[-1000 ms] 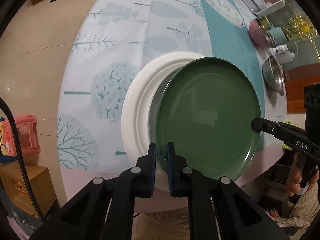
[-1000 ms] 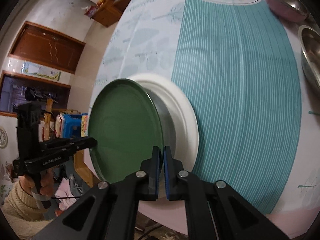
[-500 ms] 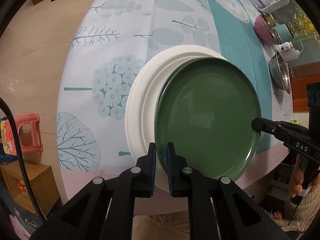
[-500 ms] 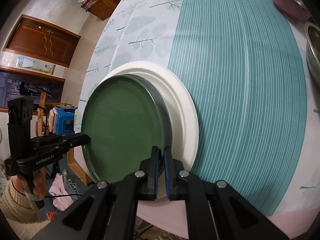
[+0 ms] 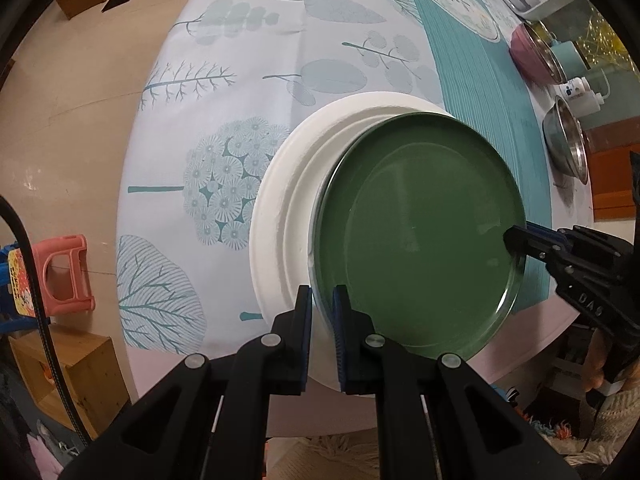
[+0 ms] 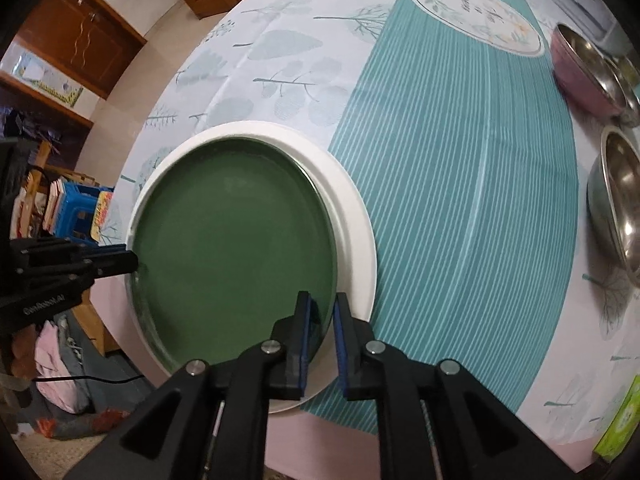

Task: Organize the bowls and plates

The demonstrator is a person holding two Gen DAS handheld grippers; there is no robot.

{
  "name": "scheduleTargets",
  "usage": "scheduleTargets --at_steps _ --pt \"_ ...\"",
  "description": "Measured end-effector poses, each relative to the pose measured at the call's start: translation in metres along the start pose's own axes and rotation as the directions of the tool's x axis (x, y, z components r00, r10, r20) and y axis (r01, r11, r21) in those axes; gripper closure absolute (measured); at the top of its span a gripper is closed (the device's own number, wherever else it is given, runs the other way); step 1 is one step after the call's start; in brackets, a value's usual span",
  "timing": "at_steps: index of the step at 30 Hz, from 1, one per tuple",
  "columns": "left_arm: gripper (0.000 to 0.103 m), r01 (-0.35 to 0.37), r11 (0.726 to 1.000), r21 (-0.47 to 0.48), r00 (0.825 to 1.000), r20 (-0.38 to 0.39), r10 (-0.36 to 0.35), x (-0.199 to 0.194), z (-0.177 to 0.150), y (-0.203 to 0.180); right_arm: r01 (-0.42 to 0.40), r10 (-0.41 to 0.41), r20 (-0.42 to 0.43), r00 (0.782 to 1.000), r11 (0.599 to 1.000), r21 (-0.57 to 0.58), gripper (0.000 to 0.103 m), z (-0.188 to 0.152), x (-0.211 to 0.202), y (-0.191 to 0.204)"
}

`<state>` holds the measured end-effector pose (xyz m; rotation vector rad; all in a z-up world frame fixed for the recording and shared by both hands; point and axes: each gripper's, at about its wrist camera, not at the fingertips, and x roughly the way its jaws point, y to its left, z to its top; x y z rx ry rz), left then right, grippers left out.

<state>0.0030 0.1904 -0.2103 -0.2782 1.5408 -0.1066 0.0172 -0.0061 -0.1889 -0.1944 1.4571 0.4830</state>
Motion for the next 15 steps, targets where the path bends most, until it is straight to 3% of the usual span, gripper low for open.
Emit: scheduleTargets --at_steps 10,15 --pt "0.095 0.0 1.0 0.007 1.0 0.003 0.0 -0.003 -0.001 0.004 0.064 -0.064 0.0 0.998 0.996 -0.055 0.089 0.002 0.007 0.014" --pt "0.084 -0.002 1.0 0.001 1.0 -0.002 0.002 -0.007 0.001 0.003 0.063 -0.064 -0.02 0.998 0.996 -0.055 0.089 0.004 0.007 0.014"
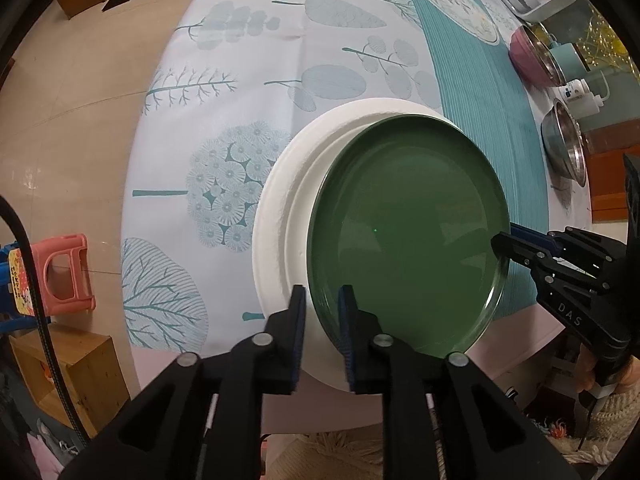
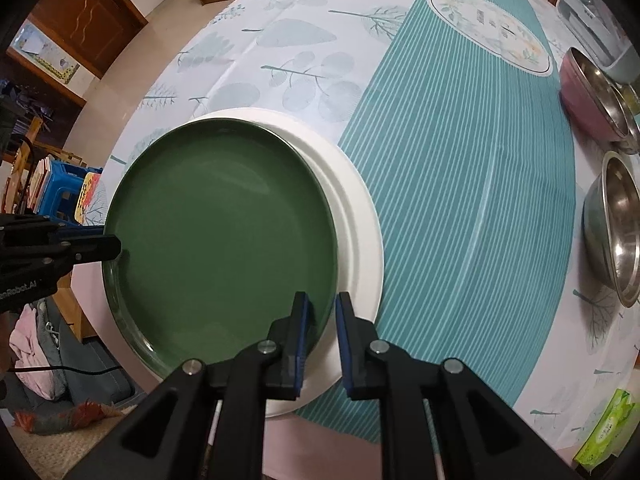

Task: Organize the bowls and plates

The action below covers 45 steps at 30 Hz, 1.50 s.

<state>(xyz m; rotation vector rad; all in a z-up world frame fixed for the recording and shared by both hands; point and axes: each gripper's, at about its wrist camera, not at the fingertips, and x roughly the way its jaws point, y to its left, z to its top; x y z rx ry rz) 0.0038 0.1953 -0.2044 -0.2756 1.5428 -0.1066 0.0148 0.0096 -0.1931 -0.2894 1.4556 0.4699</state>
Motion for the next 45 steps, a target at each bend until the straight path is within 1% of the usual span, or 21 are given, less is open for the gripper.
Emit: scheduleTargets --at_steps 1,2,7,14,16,21,22,24,25,26,28,30,32,34,37,39,40,41,42,44,45 --pt "0.079 -0.002 1.0 0.001 1.0 0.001 0.002 -0.001 0.0 0.0 0.001 -0.001 -0.004 1.0 1.0 -0.002 0.089 0.001 0.001 0.001" --pt "0.077 -0.006 1.0 0.005 1.0 0.006 0.006 -0.003 0.0 -0.001 0.0 0.0 -0.008 1.0 1.0 -0.001 0.089 0.002 0.002 0.002" --pt "0.071 -0.029 0.999 0.025 0.999 0.026 0.028 -0.01 0.0 -0.003 -0.014 0.014 -0.038 0.999 1.0 0.016 0.089 0.005 0.003 0.001" --pt "0.07 -0.059 0.998 0.037 0.996 0.063 0.057 -0.021 -0.004 -0.002 -0.017 0.018 -0.046 0.999 0.999 0.033 0.089 0.001 -0.006 -0.006" --pt "0.069 -0.073 0.996 0.047 0.994 0.086 0.069 -0.027 -0.007 -0.002 0.004 -0.003 -0.034 0.999 1.0 0.03 0.089 -0.001 -0.013 -0.008" --pt "0.069 -0.102 0.992 0.075 0.983 0.16 0.089 -0.048 -0.013 -0.009 0.016 -0.017 0.012 1.0 0.999 0.051 0.089 -0.006 -0.036 -0.017" --pt "0.068 -0.105 0.991 0.084 0.98 0.18 0.089 -0.054 -0.015 -0.014 0.025 -0.026 0.028 0.999 0.998 0.054 0.089 -0.008 -0.042 -0.019" --pt "0.061 -0.106 0.989 0.107 0.973 0.218 0.08 -0.066 -0.019 -0.023 0.048 -0.052 0.058 0.997 0.997 0.058 0.089 -0.014 -0.055 -0.021" --pt "0.052 -0.107 0.987 0.116 0.97 0.232 0.077 -0.072 -0.02 -0.026 0.06 -0.064 0.074 0.995 0.996 0.061 0.089 -0.017 -0.061 -0.023" --pt "0.047 -0.111 0.985 0.129 0.963 0.26 0.074 -0.08 -0.023 -0.032 0.071 -0.077 0.097 0.992 0.995 0.066 0.089 -0.022 -0.07 -0.024" --pt "0.045 -0.108 0.982 0.157 0.954 0.295 0.058 -0.092 -0.024 -0.045 0.086 -0.096 0.128 0.987 0.993 0.086 0.089 -0.029 -0.084 -0.028" --pt "0.045 -0.094 0.976 0.196 0.945 0.326 0.025 -0.106 -0.026 -0.06 0.098 -0.115 0.16 0.98 0.989 0.114 0.089 -0.038 -0.099 -0.033" --pt "0.039 -0.076 0.971 0.225 0.937 0.349 -0.008 -0.115 -0.027 -0.075 0.109 -0.137 0.19 0.972 0.983 0.149 0.088 -0.05 -0.116 -0.038" --pt "0.036 -0.052 0.965 0.257 0.925 0.378 -0.051 -0.126 -0.029 -0.094 0.112 -0.152 0.219 0.964 0.976 0.186 0.084 -0.063 -0.131 -0.044" --pt "0.033 -0.026 0.95 0.31 0.904 0.413 -0.11 -0.14 -0.035 -0.12 0.13 -0.192 0.254 0.948 0.961 0.242 0.076 -0.083 -0.151 -0.051" --pt "0.031 -0.014 0.939 0.343 0.885 0.441 -0.147 -0.148 -0.039 -0.137 0.148 -0.227 0.273 0.935 0.948 0.282 0.075 -0.098 -0.164 -0.055" --pt "0.028 -0.011 0.935 0.354 0.879 0.449 -0.16 -0.149 -0.041 -0.143 0.154 -0.24 0.277 0.93 0.942 0.298 0.075 -0.106 -0.168 -0.057" --pt "0.023 -0.003 0.93 0.369 0.869 0.461 -0.18 -0.152 -0.043 -0.153 0.158 -0.252 0.281 0.926 0.935 0.317 0.074 -0.113 -0.173 -0.061" --pt "0.022 0.005 0.926 0.377 0.861 0.469 -0.196 -0.154 -0.045 -0.16 0.157 -0.257 0.284 0.924 0.93 0.332 0.074 -0.119 -0.177 -0.064" --pt "0.021 0.024 0.921 0.388 0.854 0.472 -0.221 -0.156 -0.048 -0.172 0.147 -0.261 0.292 0.92 0.921 0.359 0.073 -0.132 -0.185 -0.07" --pt "0.021 0.035 0.919 0.394 0.854 0.466 -0.232 -0.157 -0.048 -0.18 0.144 -0.264 0.296 0.918 0.917 0.372 0.073 -0.137 -0.188 -0.074"
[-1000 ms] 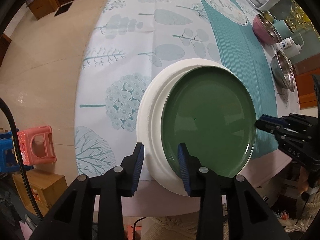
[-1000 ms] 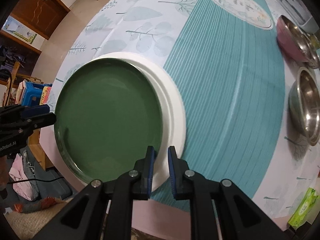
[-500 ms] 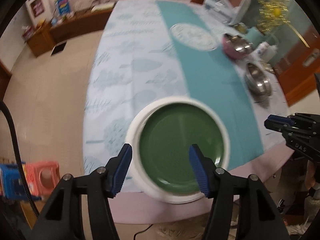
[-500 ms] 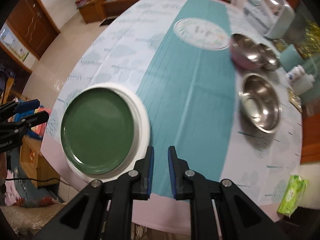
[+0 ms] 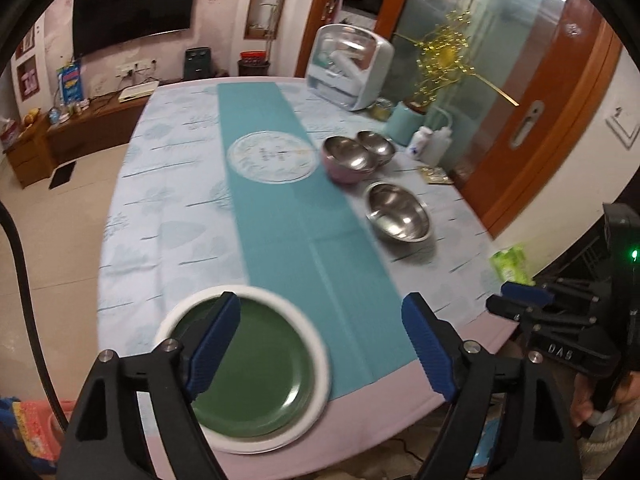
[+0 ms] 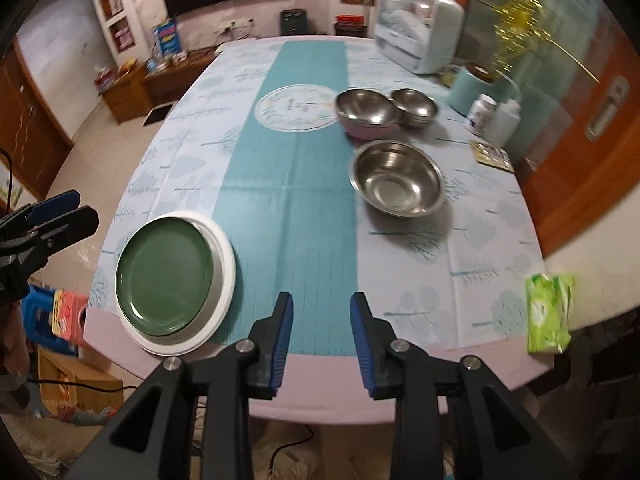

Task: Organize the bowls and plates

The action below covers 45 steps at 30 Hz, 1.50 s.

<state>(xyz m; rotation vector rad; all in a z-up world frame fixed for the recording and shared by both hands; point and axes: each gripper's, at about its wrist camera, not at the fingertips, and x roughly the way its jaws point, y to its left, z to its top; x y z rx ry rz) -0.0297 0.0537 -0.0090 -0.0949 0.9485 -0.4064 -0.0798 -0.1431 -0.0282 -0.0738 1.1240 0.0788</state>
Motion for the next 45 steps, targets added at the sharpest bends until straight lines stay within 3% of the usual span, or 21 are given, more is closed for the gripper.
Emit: scheduleTargets --at_steps 3,10,17,24,33,45 --pt "0.021 0.009 1.0 0.003 1.0 0.001 -0.009 0.005 0.005 -0.017 0.001 -0.001 0.019 1.0 1.0 0.022 0.073 -0.003 -0.006 -0.017" --pt "0.02 -0.057 0.998 -0.016 0.998 0.012 0.057 0.034 0.02 -0.06 -0.053 0.052 0.047 0.998 0.998 0.025 0.073 0.012 0.0 -0.065" --pt "0.018 -0.123 0.989 -0.079 0.992 0.011 0.124 0.087 0.049 -0.104 -0.095 0.095 0.041 0.995 0.996 -0.001 0.073 0.039 0.02 -0.132" --pt "0.018 -0.184 0.975 -0.125 0.983 -0.006 0.185 0.147 0.071 -0.124 -0.153 0.154 0.027 0.988 0.988 -0.004 0.073 0.075 0.06 -0.19" --pt "0.018 -0.283 0.951 -0.128 0.959 -0.048 0.279 0.212 0.089 -0.118 -0.222 0.223 -0.018 0.975 0.974 0.039 0.073 0.116 0.121 -0.213" --pt "0.018 -0.294 0.947 -0.129 0.95 -0.147 0.275 0.282 0.098 -0.1 -0.22 0.223 -0.071 0.972 0.974 0.044 0.073 0.145 0.176 -0.21"
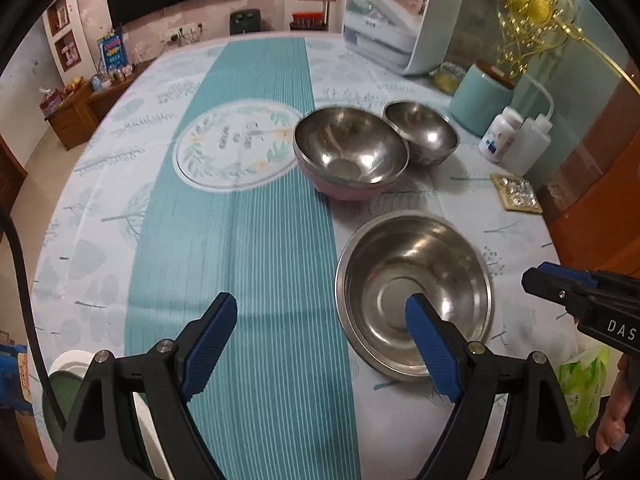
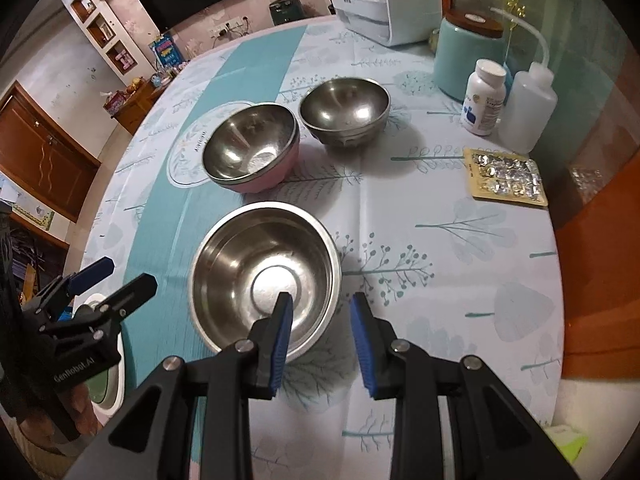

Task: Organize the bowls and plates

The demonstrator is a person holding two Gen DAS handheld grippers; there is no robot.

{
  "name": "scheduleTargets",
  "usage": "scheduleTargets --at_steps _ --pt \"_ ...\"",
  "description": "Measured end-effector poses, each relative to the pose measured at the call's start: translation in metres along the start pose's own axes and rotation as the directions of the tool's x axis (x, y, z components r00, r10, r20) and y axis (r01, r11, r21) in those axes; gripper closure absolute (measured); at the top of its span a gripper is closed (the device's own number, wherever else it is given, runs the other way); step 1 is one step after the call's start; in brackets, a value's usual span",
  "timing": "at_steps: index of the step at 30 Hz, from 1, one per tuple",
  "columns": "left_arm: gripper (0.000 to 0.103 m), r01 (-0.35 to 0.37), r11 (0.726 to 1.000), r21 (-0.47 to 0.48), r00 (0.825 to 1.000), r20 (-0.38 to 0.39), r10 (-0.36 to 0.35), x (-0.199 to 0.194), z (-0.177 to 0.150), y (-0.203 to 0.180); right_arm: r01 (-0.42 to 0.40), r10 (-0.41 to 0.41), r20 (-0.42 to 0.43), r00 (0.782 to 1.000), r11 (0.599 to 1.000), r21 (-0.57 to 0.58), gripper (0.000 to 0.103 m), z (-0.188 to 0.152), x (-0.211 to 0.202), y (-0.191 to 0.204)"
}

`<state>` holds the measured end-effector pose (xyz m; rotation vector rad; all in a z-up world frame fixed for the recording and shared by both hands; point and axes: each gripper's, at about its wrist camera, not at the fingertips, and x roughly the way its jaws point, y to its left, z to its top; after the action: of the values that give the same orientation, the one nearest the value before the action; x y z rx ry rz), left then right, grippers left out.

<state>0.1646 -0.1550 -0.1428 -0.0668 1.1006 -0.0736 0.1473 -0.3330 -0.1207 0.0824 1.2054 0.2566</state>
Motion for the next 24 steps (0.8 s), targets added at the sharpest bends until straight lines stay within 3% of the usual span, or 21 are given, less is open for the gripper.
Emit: scheduleTargets --at_steps 12,17,18,21,22,24 --pt "0.023 0.072 0.996 -0.053 0.986 -0.144 -0.079 0.06 0.004 0.005 0.028 -0.023 -0.124 0.992 0.999 0.045 0.073 0.013 0.057 -0.016" --pt "0.052 0.118 0.991 -0.061 0.967 -0.218 -0.129 0.078 0.005 0.003 0.019 -0.008 -0.171 0.985 0.998 0.064 0.074 0.013 0.07 -0.02" --pt "0.056 0.124 0.99 -0.067 0.963 -0.232 -0.136 0.081 0.004 0.003 0.019 -0.009 -0.173 0.985 0.998 0.061 0.078 0.012 0.071 -0.019" --pt "0.082 0.151 0.985 -0.087 0.951 -0.261 -0.169 0.088 0.003 0.003 -0.015 0.024 -0.177 0.984 0.999 0.051 0.093 0.012 0.071 -0.014" --pt "0.092 0.155 0.984 -0.09 0.948 -0.267 -0.174 0.09 0.002 0.003 -0.011 0.019 -0.176 0.984 0.999 0.045 0.093 0.012 0.071 -0.013" --pt "0.092 0.157 0.983 -0.094 0.947 -0.269 -0.177 0.09 0.001 0.003 0.006 -0.001 -0.173 0.985 1.0 0.03 0.093 0.012 0.071 -0.009"
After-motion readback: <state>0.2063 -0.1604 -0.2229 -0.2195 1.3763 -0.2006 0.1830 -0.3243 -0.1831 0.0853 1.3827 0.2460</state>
